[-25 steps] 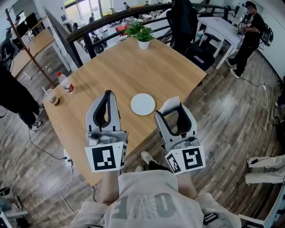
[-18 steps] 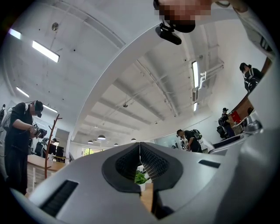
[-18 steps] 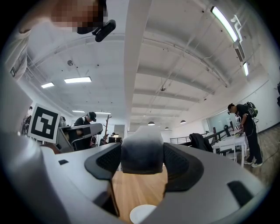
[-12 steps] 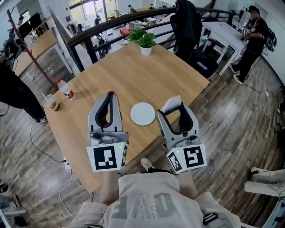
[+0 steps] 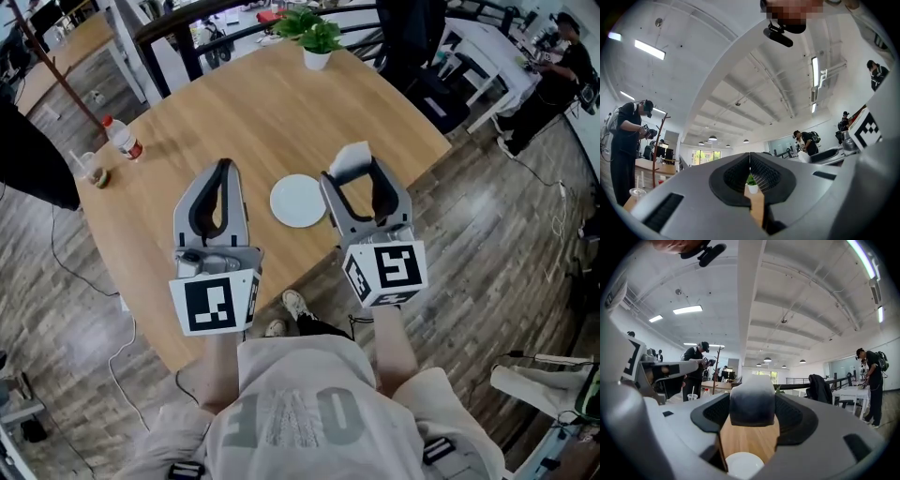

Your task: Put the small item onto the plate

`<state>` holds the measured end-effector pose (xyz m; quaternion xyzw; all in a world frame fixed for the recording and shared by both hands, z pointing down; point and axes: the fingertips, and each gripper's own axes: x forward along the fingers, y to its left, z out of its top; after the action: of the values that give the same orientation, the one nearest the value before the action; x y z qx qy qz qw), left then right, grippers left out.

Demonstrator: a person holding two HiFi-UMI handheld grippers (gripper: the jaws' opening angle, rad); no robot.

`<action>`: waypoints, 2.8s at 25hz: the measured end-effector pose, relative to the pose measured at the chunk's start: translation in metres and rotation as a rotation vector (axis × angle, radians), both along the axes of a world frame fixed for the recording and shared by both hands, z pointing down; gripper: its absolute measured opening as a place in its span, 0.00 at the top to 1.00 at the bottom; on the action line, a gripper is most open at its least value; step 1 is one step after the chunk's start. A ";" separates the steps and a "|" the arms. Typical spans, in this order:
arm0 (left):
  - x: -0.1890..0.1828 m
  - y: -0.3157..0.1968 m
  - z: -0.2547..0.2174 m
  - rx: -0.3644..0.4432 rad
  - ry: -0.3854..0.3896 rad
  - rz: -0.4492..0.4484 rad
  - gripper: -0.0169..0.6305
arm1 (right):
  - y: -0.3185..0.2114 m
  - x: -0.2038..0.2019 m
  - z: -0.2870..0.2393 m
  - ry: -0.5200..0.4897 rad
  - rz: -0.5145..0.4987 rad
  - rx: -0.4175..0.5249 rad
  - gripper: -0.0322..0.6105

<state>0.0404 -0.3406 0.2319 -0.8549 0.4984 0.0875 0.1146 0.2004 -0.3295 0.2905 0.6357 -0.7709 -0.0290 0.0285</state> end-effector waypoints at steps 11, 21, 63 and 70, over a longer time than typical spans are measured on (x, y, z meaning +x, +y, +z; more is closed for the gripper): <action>-0.009 -0.020 0.053 -0.127 -0.042 -0.040 0.96 | -0.091 -0.021 0.162 0.199 -0.168 -0.480 0.48; -0.020 -0.029 0.065 -0.154 -0.043 -0.087 0.96 | -0.096 -0.032 0.289 0.322 -0.278 -0.875 0.48; -0.030 -0.020 0.051 -0.114 -0.024 -0.099 0.96 | -0.107 -0.075 0.073 0.089 -0.291 -0.298 0.77; -0.034 0.002 0.001 -0.023 0.008 -0.065 0.96 | -0.027 -0.047 -0.055 -0.008 -0.083 0.175 0.92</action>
<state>0.0060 -0.3383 0.2332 -0.8392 0.5272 0.0817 0.1055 0.1530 -0.3566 0.2355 0.6034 -0.7911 -0.0948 -0.0317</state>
